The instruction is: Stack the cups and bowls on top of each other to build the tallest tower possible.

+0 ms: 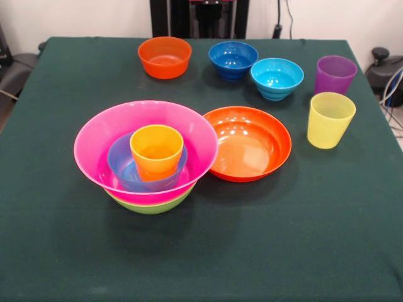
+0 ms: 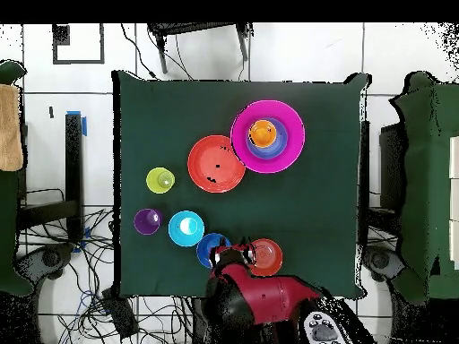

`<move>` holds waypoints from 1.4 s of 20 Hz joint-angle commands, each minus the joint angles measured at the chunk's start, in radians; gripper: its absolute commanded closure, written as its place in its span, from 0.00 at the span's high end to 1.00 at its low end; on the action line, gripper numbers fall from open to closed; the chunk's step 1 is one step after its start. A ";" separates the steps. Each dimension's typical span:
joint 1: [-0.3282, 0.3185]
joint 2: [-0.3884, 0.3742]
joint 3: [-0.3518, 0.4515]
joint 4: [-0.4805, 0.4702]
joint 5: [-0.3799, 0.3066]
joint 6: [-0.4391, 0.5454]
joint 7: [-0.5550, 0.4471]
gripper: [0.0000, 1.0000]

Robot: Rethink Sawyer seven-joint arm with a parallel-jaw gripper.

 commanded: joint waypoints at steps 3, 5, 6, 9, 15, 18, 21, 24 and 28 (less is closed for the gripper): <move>0.014 -0.004 0.141 -0.204 0.085 0.245 0.059 1.00; 0.014 0.014 0.146 -0.241 0.083 0.265 0.051 1.00; 0.016 0.018 0.148 -0.249 0.088 0.270 0.056 1.00; 0.042 0.036 0.132 -0.296 0.091 0.276 0.060 1.00; 0.045 0.069 0.148 -0.357 0.103 0.302 0.058 1.00; 0.046 0.082 0.153 -0.380 0.108 0.314 0.056 1.00; 0.044 0.067 0.161 -0.373 0.115 0.326 0.056 1.00; 0.049 0.072 0.159 -0.367 0.118 0.321 0.060 1.00; 0.053 0.081 0.156 -0.376 0.118 0.316 0.059 1.00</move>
